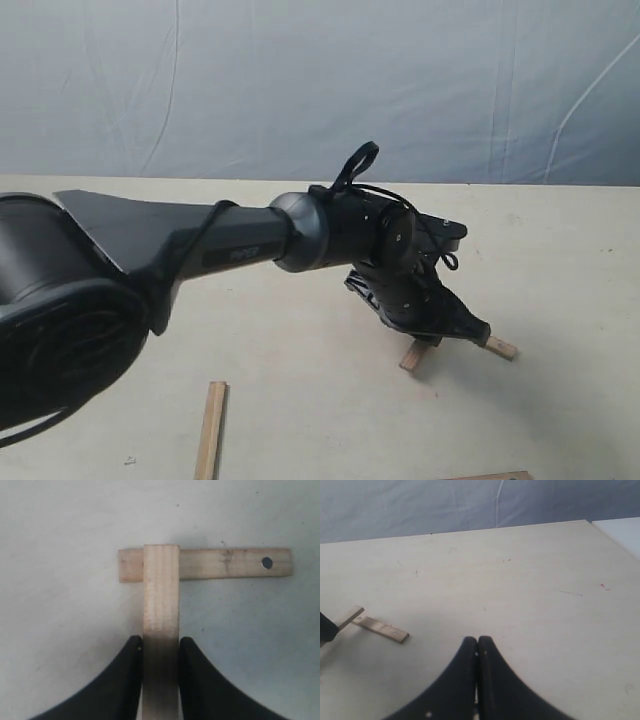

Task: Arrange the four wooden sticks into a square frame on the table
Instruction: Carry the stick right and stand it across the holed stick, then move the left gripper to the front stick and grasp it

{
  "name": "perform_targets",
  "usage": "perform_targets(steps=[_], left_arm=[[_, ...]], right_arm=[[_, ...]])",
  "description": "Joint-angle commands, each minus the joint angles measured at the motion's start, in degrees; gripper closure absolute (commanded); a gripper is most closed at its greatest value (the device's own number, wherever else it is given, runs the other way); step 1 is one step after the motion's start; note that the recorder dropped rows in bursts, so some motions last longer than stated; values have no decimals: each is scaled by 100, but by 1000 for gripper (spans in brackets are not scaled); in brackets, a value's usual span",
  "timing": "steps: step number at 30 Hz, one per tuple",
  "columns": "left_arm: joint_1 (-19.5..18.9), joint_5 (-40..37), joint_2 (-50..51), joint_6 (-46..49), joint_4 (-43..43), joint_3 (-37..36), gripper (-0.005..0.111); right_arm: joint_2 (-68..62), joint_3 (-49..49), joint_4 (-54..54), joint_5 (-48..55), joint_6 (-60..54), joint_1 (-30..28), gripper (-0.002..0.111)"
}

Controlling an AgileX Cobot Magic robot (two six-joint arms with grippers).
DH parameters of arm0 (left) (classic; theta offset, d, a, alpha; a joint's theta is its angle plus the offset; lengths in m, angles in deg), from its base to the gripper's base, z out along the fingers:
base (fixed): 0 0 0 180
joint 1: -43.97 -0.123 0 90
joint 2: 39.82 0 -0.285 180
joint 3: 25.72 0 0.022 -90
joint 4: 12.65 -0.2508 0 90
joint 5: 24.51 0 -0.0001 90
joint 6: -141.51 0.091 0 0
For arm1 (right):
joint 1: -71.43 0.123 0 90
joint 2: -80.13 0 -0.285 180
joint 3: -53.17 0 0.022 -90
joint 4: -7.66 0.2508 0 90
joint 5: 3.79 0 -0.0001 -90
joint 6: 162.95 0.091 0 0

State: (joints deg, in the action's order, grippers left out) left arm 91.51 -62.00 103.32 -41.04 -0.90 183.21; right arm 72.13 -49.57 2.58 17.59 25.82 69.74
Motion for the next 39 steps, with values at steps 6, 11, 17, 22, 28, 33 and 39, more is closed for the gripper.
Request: perform_targets(steps=[6, 11, 17, 22, 28, 33, 39], left_arm=[[35, -5, 229, -42, 15, 271, 106], [25, -20, 259, -42, 15, 275, 93], [-204, -594, 231, -335, -14, 485, 63], [-478, -959, -20, -426, 10, 581, 45], [-676, -1614, -510, -426, -393, 581, 52], [-798, -2400, -1008, -426, -1329, 372, 80], [-950, -2306, -2062, -454, -1530, -653, 106]], right_arm=[[21, -4, -16, -41, -7, -29, 109], [21, -4, -16, -41, -7, -29, 109], [21, -4, -16, -41, -7, -29, 109], [21, -4, -16, -66, -7, -29, 109], [21, -4, -16, -66, -7, -29, 109], [21, -4, -16, -66, -7, -29, 109], [21, -4, -16, -66, -7, -29, 109]])
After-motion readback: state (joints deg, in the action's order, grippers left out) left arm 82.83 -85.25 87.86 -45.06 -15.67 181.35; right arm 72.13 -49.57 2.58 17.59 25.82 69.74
